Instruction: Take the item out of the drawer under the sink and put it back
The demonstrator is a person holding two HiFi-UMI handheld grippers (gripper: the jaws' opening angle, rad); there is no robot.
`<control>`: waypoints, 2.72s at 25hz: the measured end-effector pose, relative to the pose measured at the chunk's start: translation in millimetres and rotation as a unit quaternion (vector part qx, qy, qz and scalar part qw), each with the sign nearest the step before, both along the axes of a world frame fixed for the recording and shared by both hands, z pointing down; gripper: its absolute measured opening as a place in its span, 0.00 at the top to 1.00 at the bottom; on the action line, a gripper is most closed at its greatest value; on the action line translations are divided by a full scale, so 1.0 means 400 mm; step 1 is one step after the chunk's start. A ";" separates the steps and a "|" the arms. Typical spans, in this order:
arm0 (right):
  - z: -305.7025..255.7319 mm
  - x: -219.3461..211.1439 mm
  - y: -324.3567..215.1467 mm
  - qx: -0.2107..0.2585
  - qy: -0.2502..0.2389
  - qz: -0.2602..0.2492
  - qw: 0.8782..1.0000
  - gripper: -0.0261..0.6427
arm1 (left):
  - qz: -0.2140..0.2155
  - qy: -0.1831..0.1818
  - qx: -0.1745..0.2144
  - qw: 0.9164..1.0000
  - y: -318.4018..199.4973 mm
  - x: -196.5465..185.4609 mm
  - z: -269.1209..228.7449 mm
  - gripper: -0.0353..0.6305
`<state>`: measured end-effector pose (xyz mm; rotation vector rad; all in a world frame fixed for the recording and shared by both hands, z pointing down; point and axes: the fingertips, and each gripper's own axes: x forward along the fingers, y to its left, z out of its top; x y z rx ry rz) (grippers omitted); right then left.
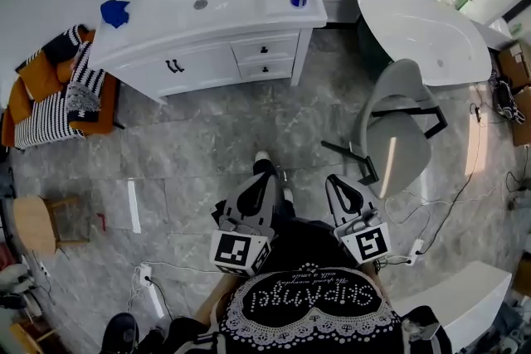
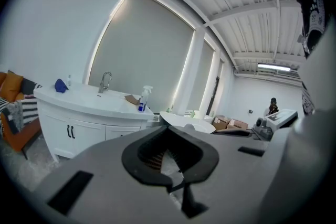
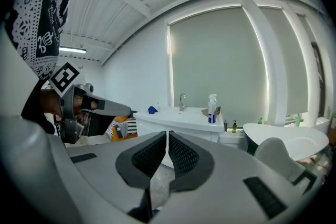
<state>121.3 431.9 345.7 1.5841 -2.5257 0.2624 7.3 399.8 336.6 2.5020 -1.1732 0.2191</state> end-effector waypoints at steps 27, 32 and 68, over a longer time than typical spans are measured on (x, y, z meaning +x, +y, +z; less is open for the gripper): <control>-0.063 -0.163 -0.439 0.011 0.011 0.007 1.000 0.92 | 0.009 -0.017 0.011 1.000 -0.453 -0.168 -0.040 0.94; -0.056 -0.199 -0.470 0.012 0.014 -0.001 1.000 0.92 | -0.006 -0.012 0.008 1.000 -0.470 -0.215 -0.029 0.94; -0.007 -0.136 -0.713 -0.030 0.008 -0.039 0.999 0.92 | -0.050 -0.001 -0.054 0.997 -0.681 -0.155 0.027 0.94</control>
